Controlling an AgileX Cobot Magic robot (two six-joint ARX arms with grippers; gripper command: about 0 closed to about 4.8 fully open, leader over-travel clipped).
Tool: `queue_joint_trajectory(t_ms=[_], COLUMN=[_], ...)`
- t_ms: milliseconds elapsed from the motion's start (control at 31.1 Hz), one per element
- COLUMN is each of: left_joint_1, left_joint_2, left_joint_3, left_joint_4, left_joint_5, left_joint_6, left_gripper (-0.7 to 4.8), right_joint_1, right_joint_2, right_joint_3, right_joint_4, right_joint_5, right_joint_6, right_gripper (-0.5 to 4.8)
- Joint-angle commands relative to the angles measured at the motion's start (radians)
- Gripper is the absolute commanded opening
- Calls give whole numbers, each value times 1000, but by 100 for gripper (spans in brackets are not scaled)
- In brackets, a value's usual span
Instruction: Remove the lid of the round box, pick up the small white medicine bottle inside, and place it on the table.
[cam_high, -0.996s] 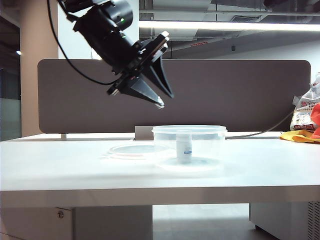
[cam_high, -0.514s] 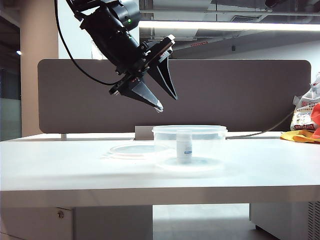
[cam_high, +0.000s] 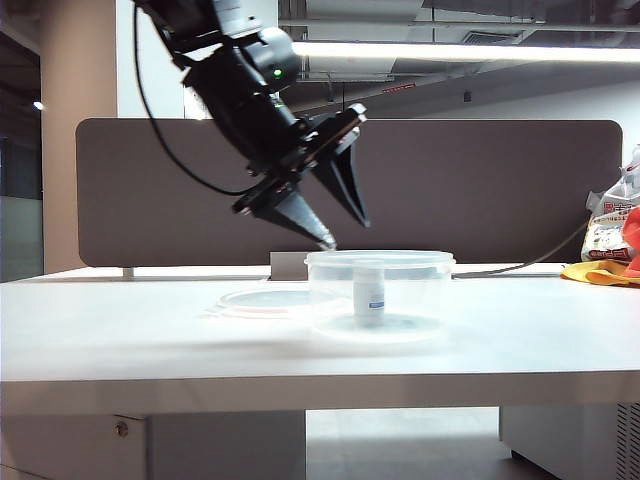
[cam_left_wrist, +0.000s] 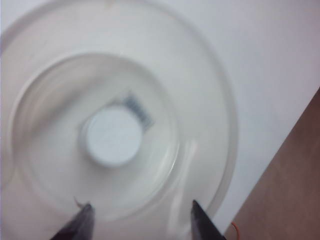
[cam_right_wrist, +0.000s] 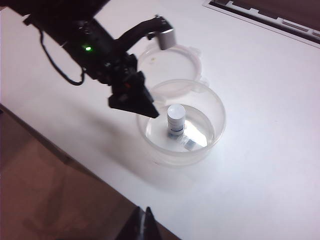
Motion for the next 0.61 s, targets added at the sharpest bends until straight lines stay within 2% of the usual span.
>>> queue_joint_trajectory(t_ms=[32,64,161,257,418,450,482,611], left_joint_1=[-28,-38,-38,-36,-36,-38,-40,-58], left_joint_2=[46,71,127,142,141,141,141,140], left_joint_3=[89,125,188,194,204,205,205,205], left_joint_4=[-16,-35,-76,-75,-68,-70,-71,-70], left_joint_5=[-25,-59,-67,-155,-155,-154,-154,-154], left_joint_6=[-2,-1,-1,24,33,37,37,52], left_gripper=[249,249,249,250,259,297,312,312], right_joint_1=[0,0,0,0,0,0,0,0], right_joint_2=[-3,-3,-3,-3,-2,-2,-2,7], right_joint_3=[4,4,4,4,3,3,3,3], right_joint_4=[-15,-28,-39,-53,-46,-46,-46,-50], right_joint_5=[2,3,5,5,5,5,5,5], right_joint_6=[-8,-18,-20,-24,-24,-24,-25,-24], right_gripper=[-8,-8,-8,-8,-8,-8,-8,-8])
